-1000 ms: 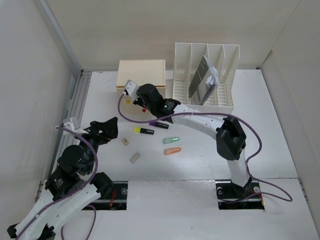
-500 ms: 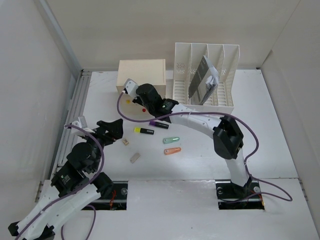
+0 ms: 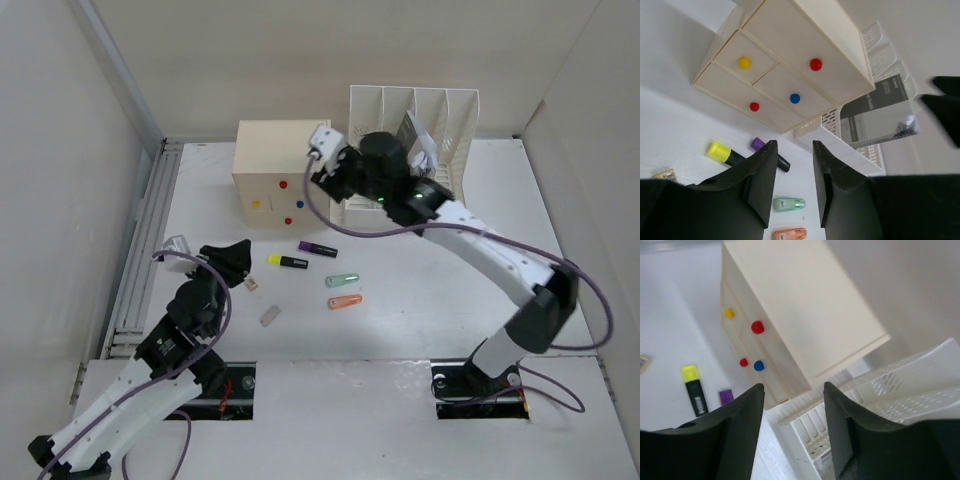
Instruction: Organize the desk
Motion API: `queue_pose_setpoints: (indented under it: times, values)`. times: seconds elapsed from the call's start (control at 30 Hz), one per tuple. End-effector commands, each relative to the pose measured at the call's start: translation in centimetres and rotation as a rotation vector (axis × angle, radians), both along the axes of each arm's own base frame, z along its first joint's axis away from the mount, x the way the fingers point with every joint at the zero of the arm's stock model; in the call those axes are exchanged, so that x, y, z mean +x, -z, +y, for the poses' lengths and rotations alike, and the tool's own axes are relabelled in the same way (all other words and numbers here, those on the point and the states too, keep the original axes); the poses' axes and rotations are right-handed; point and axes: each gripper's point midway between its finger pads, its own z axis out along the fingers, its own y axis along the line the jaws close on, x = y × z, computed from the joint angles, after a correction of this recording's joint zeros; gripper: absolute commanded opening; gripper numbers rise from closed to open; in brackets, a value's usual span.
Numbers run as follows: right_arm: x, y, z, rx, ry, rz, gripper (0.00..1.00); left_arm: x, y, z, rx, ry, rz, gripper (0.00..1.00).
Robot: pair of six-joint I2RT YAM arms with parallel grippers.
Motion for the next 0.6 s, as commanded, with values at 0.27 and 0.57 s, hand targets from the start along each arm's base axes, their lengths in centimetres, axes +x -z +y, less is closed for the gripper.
queue_pose_setpoints:
  times: [0.27,0.57]
  values:
    - [-6.9,-6.2,-7.4,0.257,-0.353,0.093,0.13,7.5,1.2,-3.3,-0.022,0.024,0.009,0.39]
    - [-6.7,-6.2,-10.2,0.346,-0.325,0.123,0.15,12.1,2.3,-1.7,-0.088,0.212,0.000,0.46]
